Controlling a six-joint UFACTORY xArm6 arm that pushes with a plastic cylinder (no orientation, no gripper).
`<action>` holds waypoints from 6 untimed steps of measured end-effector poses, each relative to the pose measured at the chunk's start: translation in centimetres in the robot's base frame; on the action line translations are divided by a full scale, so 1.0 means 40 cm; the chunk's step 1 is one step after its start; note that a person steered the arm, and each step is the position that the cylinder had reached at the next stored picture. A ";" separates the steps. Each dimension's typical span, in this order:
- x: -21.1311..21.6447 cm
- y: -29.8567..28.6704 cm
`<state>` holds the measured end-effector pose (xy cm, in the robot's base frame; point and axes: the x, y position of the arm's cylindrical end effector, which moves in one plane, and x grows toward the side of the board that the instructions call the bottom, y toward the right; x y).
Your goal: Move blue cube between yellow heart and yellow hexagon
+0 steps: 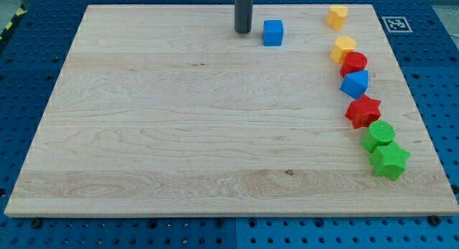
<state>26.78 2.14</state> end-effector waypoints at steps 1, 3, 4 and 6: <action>0.011 0.018; 0.047 0.127; 0.045 0.229; 0.045 0.330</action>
<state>28.60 15.34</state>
